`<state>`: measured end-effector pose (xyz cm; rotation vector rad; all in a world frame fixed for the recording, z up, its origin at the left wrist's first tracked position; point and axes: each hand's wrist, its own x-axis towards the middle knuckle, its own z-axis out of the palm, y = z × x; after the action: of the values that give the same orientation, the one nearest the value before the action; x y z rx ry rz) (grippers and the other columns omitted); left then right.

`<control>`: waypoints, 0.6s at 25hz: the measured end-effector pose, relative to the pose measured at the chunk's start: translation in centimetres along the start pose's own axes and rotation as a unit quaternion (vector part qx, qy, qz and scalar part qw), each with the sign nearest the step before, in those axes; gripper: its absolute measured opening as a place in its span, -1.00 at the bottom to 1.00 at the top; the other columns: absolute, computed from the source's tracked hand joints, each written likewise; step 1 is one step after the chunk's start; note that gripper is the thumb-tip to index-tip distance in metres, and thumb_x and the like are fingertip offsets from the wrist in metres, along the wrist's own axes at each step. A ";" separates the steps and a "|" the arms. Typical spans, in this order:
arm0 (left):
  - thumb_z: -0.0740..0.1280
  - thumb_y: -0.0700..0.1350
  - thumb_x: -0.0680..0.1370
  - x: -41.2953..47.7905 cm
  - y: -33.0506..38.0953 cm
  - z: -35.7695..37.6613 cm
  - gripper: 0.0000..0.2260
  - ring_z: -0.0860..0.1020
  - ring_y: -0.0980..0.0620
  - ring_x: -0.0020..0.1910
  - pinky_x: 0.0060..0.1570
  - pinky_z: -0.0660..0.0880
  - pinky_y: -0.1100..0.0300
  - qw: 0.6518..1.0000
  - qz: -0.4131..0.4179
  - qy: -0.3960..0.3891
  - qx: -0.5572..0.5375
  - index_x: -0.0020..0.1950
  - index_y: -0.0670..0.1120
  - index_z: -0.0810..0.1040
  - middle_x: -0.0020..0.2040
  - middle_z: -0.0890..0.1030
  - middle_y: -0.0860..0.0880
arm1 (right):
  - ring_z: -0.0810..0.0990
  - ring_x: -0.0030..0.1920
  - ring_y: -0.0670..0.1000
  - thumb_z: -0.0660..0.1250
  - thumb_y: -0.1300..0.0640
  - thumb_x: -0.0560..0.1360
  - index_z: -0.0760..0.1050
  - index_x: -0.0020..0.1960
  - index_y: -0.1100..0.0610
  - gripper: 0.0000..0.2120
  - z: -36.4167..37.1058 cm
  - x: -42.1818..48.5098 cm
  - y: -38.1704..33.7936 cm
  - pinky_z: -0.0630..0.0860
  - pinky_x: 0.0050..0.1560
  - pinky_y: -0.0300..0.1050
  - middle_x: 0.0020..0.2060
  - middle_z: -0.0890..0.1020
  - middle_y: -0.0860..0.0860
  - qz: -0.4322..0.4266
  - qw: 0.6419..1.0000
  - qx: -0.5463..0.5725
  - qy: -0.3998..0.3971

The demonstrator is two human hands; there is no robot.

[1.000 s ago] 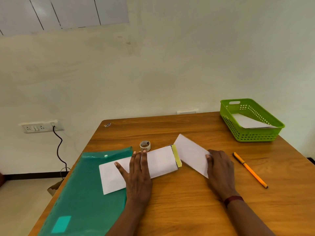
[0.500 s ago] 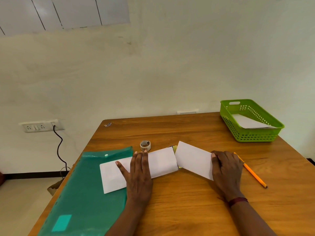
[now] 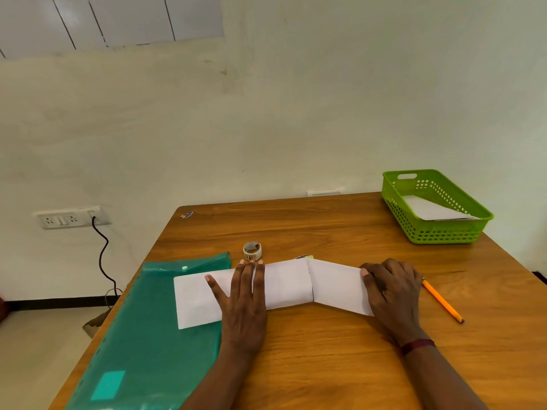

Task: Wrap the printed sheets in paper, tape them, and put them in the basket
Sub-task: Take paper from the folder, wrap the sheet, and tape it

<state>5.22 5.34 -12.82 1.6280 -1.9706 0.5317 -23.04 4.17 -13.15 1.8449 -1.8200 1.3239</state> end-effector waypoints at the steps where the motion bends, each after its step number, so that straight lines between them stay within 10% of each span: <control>1: 0.50 -0.24 0.32 0.0 0.0 0.0 -0.26 0.33 -0.20 0.40 0.34 -0.06 -0.54 1.000 0.001 0.002 0.000 0.45 -0.14 0.29 0.36 0.46 -0.22 | 0.35 -0.17 -0.04 0.17 -0.05 0.54 0.65 -0.07 0.07 -0.68 0.0 0.0 0.0 0.26 -0.05 -0.01 -0.28 0.46 -0.05 -0.002 1.000 0.000 -0.002; 15: 0.43 -0.29 0.35 0.0 -0.2 0.2 -0.28 0.29 -0.17 0.43 0.36 -0.03 -0.52 1.000 0.013 -0.006 -0.010 0.48 -0.13 0.25 0.39 0.43 -0.20 | 0.39 -0.20 0.01 0.22 -0.03 0.51 0.65 -0.13 0.10 -0.71 -0.5 0.5 0.9 0.28 -0.13 0.05 -0.30 0.46 -0.05 -0.015 0.995 0.094 0.012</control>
<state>5.35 5.20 -13.01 1.5975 -2.0028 0.5111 -24.11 3.98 -12.89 1.9288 -1.7008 1.5474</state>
